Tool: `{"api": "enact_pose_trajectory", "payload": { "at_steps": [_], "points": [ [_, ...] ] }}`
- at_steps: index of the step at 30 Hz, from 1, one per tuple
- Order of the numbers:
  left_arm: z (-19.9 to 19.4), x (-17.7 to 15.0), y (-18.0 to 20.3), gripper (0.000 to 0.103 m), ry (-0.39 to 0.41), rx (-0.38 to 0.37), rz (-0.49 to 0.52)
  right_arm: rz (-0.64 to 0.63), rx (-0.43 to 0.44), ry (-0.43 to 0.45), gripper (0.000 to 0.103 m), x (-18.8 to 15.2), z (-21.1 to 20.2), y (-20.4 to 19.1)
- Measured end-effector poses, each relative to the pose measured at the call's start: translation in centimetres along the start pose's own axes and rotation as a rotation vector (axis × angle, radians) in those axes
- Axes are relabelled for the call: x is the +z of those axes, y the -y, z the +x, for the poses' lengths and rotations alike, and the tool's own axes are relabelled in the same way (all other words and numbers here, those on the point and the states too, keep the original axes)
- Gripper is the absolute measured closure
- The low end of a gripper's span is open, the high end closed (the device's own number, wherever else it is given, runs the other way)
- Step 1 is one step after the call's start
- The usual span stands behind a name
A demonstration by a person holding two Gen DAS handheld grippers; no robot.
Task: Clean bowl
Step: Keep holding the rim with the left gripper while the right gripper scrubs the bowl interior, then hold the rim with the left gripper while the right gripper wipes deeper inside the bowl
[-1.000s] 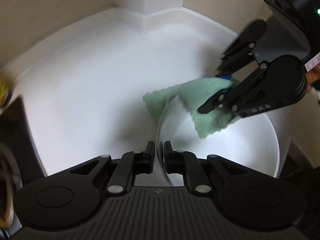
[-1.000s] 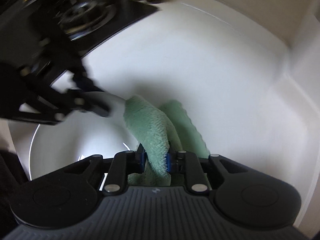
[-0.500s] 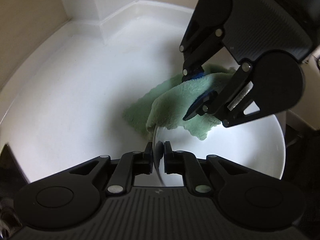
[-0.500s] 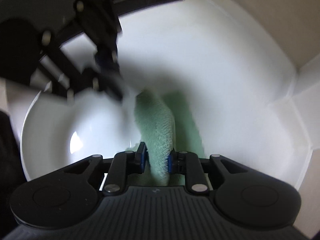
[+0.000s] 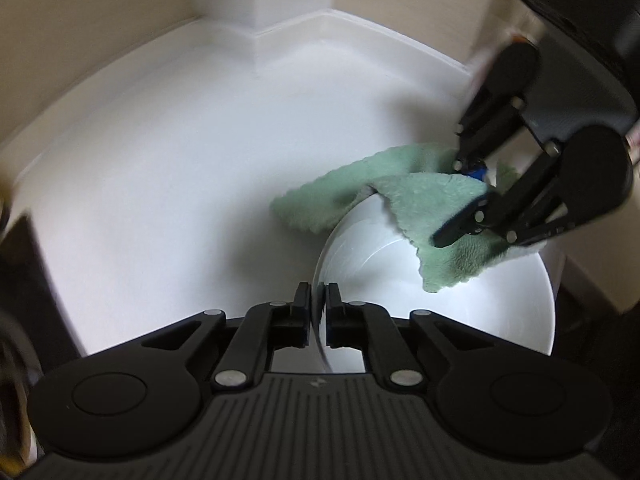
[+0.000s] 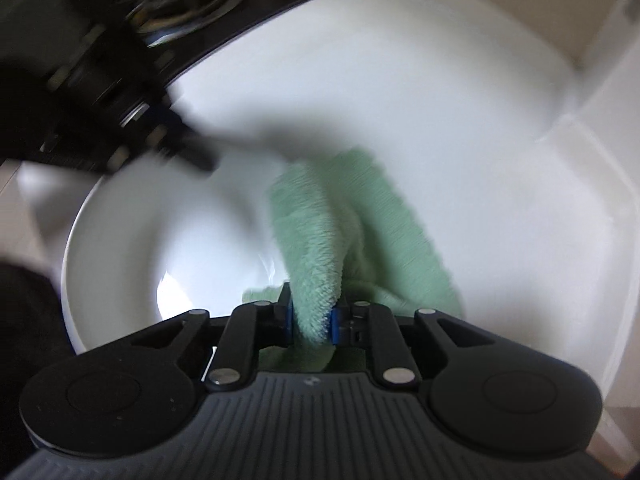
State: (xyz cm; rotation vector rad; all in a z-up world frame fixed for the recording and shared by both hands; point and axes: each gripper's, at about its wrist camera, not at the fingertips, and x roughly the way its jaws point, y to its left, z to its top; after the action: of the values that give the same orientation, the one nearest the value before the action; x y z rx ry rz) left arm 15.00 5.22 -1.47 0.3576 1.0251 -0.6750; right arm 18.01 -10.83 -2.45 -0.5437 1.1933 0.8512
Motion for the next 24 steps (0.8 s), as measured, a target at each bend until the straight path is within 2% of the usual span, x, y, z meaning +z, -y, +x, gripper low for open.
{"api": "enact_pose_trajectory", "payload": {
  "at_steps": [1, 3, 5, 8, 11, 13, 15, 17, 24],
  "points": [
    [0.3, 0.5, 0.2, 0.099, -0.007, 0.002, 0.041, -0.017, 0.006, -0.018, 0.09, 0.2, 0.1, 0.2],
    [0.3, 1.0, 0.4, 0.099, -0.014, -0.003, 0.099, -0.059, -0.042, -0.033, 0.087, 1.1, 0.6, 0.2],
    [0.6, 1.4, 0.3, 0.099, -0.015, -0.015, 0.111, -0.093, -0.096, -0.018, 0.085, 2.2, 1.1, -0.1],
    [0.8, 1.4, -0.1, 0.098, -0.009, -0.009, 0.018, -0.074, -0.097, 0.03, 0.084, 3.5, 1.2, 0.0],
    [1.0, 0.3, -0.2, 0.097, -0.007, 0.036, -0.144, -0.016, -0.082, 0.083, 0.085, 3.5, 0.9, 0.4],
    [0.4, -0.9, 0.3, 0.097, -0.007, 0.062, -0.183, 0.066, -0.05, 0.124, 0.088, 2.9, 0.4, 1.1],
    [0.1, -1.6, 0.6, 0.097, 0.0, 0.067, -0.188, 0.141, -0.053, 0.149, 0.088, 2.1, -0.1, 1.4],
    [-0.1, -1.7, 0.6, 0.098, -0.011, 0.059, -0.144, 0.181, -0.074, 0.141, 0.088, 1.2, -0.3, 1.0],
    [1.4, 1.1, -0.1, 0.098, -0.03, 0.009, 0.049, -0.006, -0.016, 0.02, 0.089, -0.1, -0.7, 0.6]
  ]
}}
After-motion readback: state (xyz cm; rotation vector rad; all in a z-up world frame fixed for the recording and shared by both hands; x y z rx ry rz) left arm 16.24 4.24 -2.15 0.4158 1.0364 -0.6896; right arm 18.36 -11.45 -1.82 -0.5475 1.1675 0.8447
